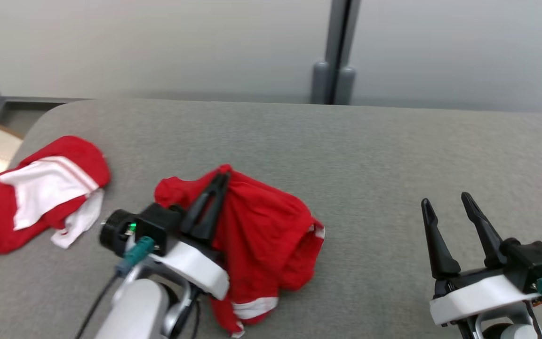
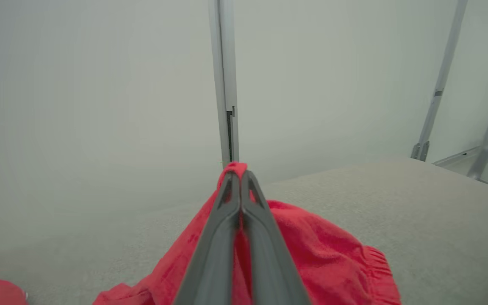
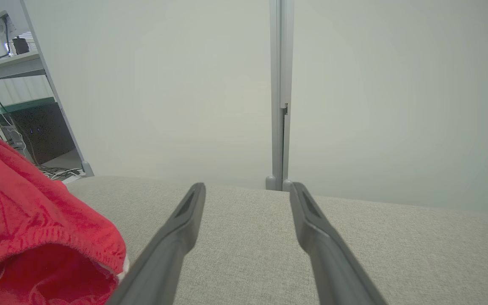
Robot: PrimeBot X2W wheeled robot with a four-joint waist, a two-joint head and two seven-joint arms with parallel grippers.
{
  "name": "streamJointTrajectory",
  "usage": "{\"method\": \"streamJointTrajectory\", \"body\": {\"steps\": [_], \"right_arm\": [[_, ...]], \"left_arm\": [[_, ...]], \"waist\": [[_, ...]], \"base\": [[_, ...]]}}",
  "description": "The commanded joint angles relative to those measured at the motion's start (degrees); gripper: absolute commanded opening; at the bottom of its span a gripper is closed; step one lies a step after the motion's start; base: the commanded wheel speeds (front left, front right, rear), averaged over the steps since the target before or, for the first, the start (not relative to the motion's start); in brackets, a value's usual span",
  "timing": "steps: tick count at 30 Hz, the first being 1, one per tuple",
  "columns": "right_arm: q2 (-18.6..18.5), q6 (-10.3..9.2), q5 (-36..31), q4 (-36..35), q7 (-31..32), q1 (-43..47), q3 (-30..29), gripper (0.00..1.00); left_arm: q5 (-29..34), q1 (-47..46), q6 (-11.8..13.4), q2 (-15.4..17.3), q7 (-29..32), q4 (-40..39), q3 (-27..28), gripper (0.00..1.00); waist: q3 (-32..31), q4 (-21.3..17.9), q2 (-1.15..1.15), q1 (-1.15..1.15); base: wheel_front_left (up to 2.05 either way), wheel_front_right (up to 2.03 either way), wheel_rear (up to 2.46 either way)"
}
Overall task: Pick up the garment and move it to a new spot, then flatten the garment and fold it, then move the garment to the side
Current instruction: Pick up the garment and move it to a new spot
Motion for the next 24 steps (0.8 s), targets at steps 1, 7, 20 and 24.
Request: {"method": "streamJointTrajectory", "body": {"steps": [1, 7, 20, 24], "right_arm": [[-0.2, -0.01, 0.2, -0.3, 0.1, -0.8, 0.3, 1.0], [0.1, -0.01, 0.7, -0.5, -1.1, -2.6, 0.9, 1.0], [0.3, -0.01, 4.5, 2.2, -5.7, -3.3, 0.1, 1.0], [0.3, 0.0, 4.3, 3.3, -6.3, -3.1, 0.6, 1.0]], "left_arm": [[-0.1, -0.4, -0.2, -0.1, 0.2, -0.4, -0.8, 0.0], [-2.4, -4.5, -0.2, -0.9, 1.7, -0.6, -11.2, 0.0], [-5.7, -12.0, -0.2, -0.8, 1.8, 7.5, -19.9, 0.24], [-6.9, -11.7, -0.2, 0.1, -0.7, 8.9, -20.6, 1.0]], "waist": [[1.0, -4.0, 0.0, 0.0], [5.3, -14.4, 0.0, 0.0], [13.8, -24.7, 0.0, 0.0], [13.5, -23.4, 0.0, 0.0]], "base": [[0.0, 0.0, 0.0], [0.0, 0.0, 0.0], [0.0, 0.0, 0.0], [0.0, 0.0, 0.0]]}}
